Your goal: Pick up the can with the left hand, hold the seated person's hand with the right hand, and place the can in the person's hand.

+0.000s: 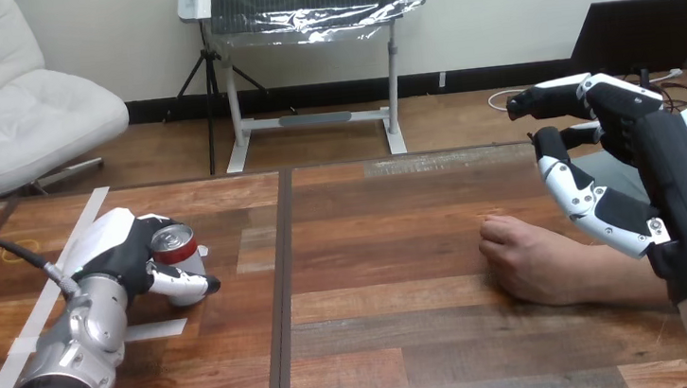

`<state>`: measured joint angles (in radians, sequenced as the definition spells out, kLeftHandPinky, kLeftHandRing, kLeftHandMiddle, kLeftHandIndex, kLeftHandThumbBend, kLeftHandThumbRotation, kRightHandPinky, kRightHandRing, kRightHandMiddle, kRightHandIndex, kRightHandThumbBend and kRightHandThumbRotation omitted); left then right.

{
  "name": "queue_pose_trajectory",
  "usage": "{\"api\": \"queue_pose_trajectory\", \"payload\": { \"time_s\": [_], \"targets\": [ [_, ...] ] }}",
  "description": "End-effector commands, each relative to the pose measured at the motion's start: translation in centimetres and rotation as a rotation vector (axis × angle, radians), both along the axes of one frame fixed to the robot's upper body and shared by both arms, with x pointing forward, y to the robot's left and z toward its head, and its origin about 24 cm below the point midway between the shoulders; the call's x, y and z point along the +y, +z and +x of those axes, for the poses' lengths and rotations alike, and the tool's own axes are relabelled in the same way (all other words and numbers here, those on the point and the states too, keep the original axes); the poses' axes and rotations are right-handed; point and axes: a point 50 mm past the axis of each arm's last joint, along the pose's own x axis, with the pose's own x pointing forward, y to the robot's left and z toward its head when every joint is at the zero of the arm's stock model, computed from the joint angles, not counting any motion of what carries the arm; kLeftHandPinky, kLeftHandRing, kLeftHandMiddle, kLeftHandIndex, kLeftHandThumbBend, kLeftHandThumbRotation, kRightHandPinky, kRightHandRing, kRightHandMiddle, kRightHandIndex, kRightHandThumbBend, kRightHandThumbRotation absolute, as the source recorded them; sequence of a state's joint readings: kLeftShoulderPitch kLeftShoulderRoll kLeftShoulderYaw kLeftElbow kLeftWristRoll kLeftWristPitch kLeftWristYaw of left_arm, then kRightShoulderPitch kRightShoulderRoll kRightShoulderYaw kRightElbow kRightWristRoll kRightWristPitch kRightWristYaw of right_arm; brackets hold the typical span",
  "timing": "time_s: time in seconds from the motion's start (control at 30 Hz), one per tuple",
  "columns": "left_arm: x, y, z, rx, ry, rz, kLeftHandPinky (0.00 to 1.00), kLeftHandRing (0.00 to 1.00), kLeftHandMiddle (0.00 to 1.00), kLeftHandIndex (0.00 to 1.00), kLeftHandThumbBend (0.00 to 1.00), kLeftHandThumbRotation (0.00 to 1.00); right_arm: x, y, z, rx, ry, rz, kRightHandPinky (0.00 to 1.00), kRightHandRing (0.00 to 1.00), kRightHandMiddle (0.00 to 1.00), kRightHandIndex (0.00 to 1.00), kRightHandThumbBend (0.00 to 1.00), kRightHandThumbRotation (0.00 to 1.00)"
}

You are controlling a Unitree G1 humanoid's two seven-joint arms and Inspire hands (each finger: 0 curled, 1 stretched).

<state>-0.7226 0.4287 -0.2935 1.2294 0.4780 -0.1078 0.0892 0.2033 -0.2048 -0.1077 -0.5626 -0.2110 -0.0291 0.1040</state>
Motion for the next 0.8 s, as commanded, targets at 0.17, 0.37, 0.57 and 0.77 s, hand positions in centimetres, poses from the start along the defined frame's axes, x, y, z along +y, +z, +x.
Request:
{"api": "queue_pose_trajectory", "payload": {
  "time_s": [0.17, 0.37, 0.57, 0.77],
  "targets": [
    [-1.17, 2.05, 1.6, -0.084, -0.026, -0.019, 0.72, 0.8, 0.83, 0.8, 0.71, 0.2, 0.03, 2.34, -0.01, -0.108, 0.017, -0.038, 0.63, 0.75, 0.7, 0.61, 0.21, 0.0],
    [-1.35, 2.04, 1.62, -0.097, -0.021, -0.017, 0.7, 0.78, 0.82, 0.78, 0.7, 0.19, 0.0, 2.38, -0.01, -0.108, 0.019, -0.035, 0.63, 0.75, 0.7, 0.61, 0.21, 0.0],
    [-1.42, 1.95, 1.51, -0.126, -0.013, -0.031, 0.66, 0.74, 0.78, 0.76, 0.71, 0.15, -0.03, 2.41, -0.01, -0.108, 0.017, -0.045, 0.62, 0.75, 0.69, 0.6, 0.2, 0.0],
    [-1.33, 1.81, 1.35, -0.148, -0.015, -0.016, 0.61, 0.67, 0.72, 0.71, 0.7, 0.09, 0.01, 2.43, -0.03, -0.107, 0.016, -0.046, 0.62, 0.74, 0.69, 0.6, 0.2, 0.0]
  ]
}}
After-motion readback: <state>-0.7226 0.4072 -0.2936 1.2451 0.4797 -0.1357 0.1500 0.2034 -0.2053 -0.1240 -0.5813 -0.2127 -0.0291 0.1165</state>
